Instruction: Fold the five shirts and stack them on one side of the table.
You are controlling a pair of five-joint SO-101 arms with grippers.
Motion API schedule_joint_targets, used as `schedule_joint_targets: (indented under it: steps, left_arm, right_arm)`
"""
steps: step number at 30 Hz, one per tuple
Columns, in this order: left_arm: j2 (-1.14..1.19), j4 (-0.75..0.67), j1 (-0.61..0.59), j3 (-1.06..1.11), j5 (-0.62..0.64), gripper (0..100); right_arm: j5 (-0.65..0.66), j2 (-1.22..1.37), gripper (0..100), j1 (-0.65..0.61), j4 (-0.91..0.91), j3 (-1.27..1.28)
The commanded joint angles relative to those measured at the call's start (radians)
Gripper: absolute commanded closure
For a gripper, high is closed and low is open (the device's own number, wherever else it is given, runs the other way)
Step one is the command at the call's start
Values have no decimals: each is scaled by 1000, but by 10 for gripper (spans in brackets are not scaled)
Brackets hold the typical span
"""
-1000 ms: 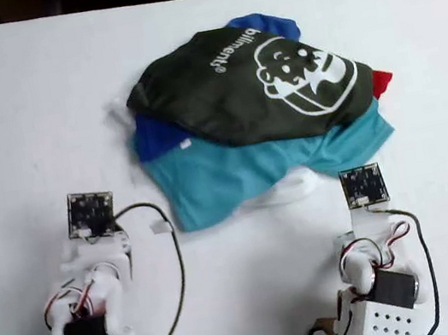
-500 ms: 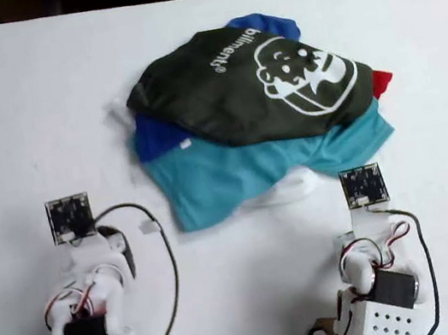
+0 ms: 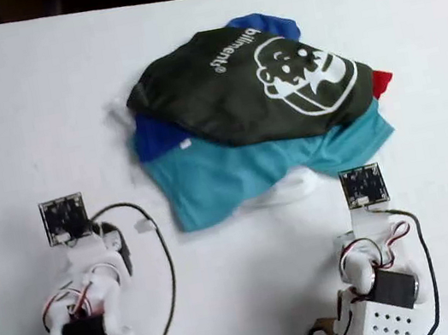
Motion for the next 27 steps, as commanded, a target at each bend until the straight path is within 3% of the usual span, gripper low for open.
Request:
schedule_joint_targets:
  steps: [1,5,8,13,17,22,27]
  left_arm:
    - [-23,-23,-41,19,-25,833]
    - [-23,-23,-170,-62,-43,828]
    - [-23,-23,-241,-159,-158,828]
    - [-21,28,-233,-334,-213,825]
    - [29,35,-150,-426,-241,824]
    - [456,-14,-83,-562,-241,823]
    - [1003,81,40,-981,-235,823]
  right_arm:
    - [14,2,978,2,-31,11]
    - [15,2,978,7,-96,11]
    - [15,2,978,2,-137,9]
    - [15,2,978,4,-153,-41]
    - [9,2,977,1,-174,-84]
    - [15,12,927,-1,-56,-325]
    - [38,15,803,-76,5,-423]
